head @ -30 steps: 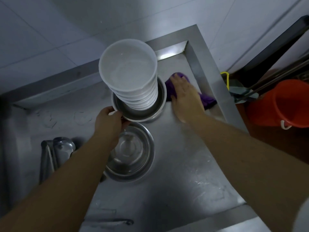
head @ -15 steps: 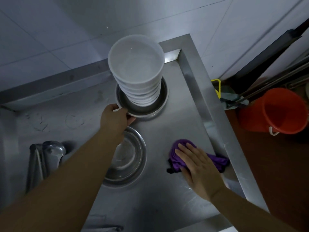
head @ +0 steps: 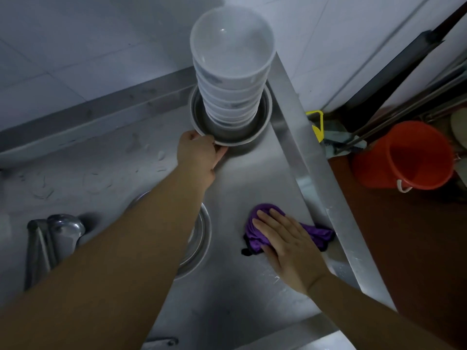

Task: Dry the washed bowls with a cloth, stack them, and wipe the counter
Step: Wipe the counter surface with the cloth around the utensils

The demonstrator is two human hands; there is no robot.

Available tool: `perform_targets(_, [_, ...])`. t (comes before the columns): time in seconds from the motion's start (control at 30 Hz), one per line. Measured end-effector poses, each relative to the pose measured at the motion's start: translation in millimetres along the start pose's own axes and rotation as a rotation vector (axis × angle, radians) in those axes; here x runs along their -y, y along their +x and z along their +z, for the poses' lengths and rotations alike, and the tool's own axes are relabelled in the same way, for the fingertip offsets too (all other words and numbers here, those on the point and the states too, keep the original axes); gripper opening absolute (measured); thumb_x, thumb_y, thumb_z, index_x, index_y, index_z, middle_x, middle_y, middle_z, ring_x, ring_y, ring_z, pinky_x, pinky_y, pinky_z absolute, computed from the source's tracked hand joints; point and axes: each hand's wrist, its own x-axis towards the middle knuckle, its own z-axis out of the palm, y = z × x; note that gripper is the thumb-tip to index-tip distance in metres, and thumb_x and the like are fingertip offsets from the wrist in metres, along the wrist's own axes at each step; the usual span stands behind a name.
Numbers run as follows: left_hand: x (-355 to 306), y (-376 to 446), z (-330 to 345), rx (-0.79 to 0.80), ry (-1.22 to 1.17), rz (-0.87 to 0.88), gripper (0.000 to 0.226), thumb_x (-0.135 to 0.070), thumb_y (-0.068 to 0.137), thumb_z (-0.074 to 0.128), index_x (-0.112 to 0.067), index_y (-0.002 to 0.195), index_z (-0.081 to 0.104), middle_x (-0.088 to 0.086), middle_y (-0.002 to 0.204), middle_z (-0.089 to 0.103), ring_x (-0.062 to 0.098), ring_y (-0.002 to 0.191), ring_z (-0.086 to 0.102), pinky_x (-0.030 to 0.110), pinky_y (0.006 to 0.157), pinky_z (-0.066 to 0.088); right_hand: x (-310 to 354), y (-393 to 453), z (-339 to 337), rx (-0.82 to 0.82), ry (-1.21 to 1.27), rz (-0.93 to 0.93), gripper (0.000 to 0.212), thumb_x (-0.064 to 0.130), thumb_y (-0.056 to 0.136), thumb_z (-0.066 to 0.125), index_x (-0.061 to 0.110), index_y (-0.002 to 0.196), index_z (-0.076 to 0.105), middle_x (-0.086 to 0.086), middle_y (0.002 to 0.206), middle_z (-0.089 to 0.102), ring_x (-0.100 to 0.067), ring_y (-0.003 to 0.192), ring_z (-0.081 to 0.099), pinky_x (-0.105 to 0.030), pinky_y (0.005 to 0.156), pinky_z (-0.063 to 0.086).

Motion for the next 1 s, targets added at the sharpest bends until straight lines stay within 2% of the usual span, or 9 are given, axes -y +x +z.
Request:
perform_targets(0.2, [1,-1,5,0.076,0.033,-0.015,0.034,0.005,0.104,0.049,0.0,0.136,0.057,0.014,0.119,0.072,0.024,0.099,0.073,0.031,0.075,0.065,-1,0,-3,0.003,-0.005,0.007,0.064,0.037,0.107,0.049,0.031,0.166,0.025,0.009,0.172,0.027,-0.013,0.161,0.022,-0.037,0.131,0.016])
perform_targets(0.33, [9,-17,-37,0.089,0.072,-0.044,0.029,0.001,0.108,0.037,-0.014,0.129,0.05,0.016,0.087,0.058,0.024,0.068,0.059,0.03,0.064,0.056,6,6,-4,-0.006,0.012,0.073,0.06,0.035,0.107,0.048,0.025,0.164,0.031,0.004,0.172,0.03,-0.017,0.161,0.022,-0.047,0.129,0.027])
perform_targets(0.4, [19,-29,-71,0.052,0.299,0.028,0.023,-0.002,0.107,0.046,-0.019,0.119,0.056,0.012,0.083,0.062,0.017,0.057,0.062,0.025,0.054,0.055,22,25,-4,-0.062,0.116,0.288,0.062,0.029,0.106,0.054,0.023,0.164,0.032,0.002,0.172,0.031,-0.016,0.16,0.018,-0.05,0.129,0.025])
perform_targets(0.47, [30,-38,-107,0.0,0.71,0.195,0.016,-0.016,0.106,0.054,-0.025,0.117,0.062,0.005,0.091,0.071,0.014,0.068,0.068,0.032,0.064,0.059,42,57,-4,-0.144,0.188,0.526,0.064,0.027,0.106,0.056,0.024,0.165,0.031,0.001,0.173,0.029,-0.019,0.161,0.018,-0.048,0.13,0.02])
perform_targets(0.53, [30,-46,-143,-0.044,1.056,0.36,0.018,-0.029,0.103,0.057,-0.033,0.12,0.062,-0.013,0.089,0.068,0.008,0.074,0.064,0.03,0.072,0.049,60,99,-4,-0.24,0.193,0.636,0.065,0.025,0.105,0.058,0.022,0.164,0.033,0.001,0.173,0.028,-0.024,0.161,0.02,-0.046,0.13,0.018])
perform_targets(0.6, [21,-53,-172,-0.034,1.158,0.455,0.021,-0.03,0.101,0.059,-0.044,0.117,0.058,-0.024,0.087,0.061,-0.006,0.075,0.057,0.024,0.069,0.042,76,143,-3,-0.274,0.227,0.661,0.067,0.024,0.103,0.058,0.022,0.165,0.031,0.002,0.174,0.025,-0.024,0.162,0.017,-0.044,0.131,0.015])
perform_targets(0.73, [9,-62,-212,-0.046,1.142,0.524,0.027,-0.03,0.097,0.06,-0.04,0.121,0.059,-0.019,0.102,0.063,-0.007,0.086,0.06,0.012,0.07,0.039,116,210,12,-0.239,0.241,0.552,0.068,0.022,0.104,0.056,0.021,0.165,0.029,-0.002,0.174,0.025,-0.026,0.161,0.018,-0.044,0.131,0.014])
perform_targets(0.9, [0,-69,-235,-0.063,1.118,0.5,0.024,-0.033,0.098,0.061,-0.042,0.121,0.057,-0.019,0.105,0.063,-0.005,0.086,0.062,0.016,0.068,0.044,128,220,24,0.115,0.08,-0.198,0.065,0.026,0.105,0.058,0.021,0.165,0.033,-0.001,0.173,0.03,-0.026,0.16,0.024,-0.044,0.13,0.019])
perform_targets(1.0, [-12,-69,-247,-0.068,1.151,0.555,0.026,-0.035,0.099,0.062,-0.038,0.124,0.059,-0.018,0.11,0.065,-0.002,0.092,0.062,0.023,0.076,0.05,123,230,21,0.048,0.097,-0.188,0.063,0.022,0.104,0.059,0.017,0.163,0.038,-0.006,0.17,0.036,-0.029,0.158,0.03,-0.044,0.129,0.023])
